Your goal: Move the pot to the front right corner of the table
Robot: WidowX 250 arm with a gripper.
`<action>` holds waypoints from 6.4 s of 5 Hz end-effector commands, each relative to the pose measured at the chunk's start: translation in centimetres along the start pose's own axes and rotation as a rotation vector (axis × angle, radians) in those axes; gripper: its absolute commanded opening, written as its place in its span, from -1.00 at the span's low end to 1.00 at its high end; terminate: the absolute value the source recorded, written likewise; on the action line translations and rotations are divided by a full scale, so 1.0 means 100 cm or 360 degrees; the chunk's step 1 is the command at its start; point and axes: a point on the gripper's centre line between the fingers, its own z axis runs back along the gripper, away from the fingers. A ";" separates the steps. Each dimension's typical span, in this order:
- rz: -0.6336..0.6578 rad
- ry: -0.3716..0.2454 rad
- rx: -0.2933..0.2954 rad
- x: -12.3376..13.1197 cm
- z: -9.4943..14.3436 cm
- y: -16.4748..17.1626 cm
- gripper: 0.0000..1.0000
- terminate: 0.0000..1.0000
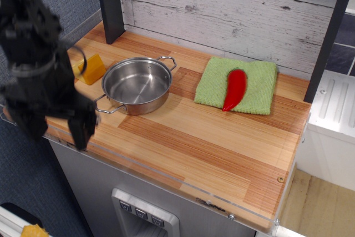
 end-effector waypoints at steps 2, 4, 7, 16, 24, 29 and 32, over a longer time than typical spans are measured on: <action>0.0036 -0.0281 0.0024 0.086 0.010 0.006 1.00 -1.00; 0.0123 -0.0292 0.0042 0.128 -0.017 0.007 1.00 -1.00; 0.0202 -0.0127 0.0023 0.134 -0.061 0.005 1.00 -1.00; 0.0460 -0.0405 -0.0194 0.092 -0.016 -0.012 -1.00 -1.00; -0.0346 -0.0202 -0.0312 0.045 -0.055 -0.148 -1.00 -1.00; -0.0328 -0.0234 -0.0334 0.044 -0.020 -0.125 1.00 -1.00; 0.0000 -0.0410 -0.0013 0.084 0.018 -0.053 1.00 -1.00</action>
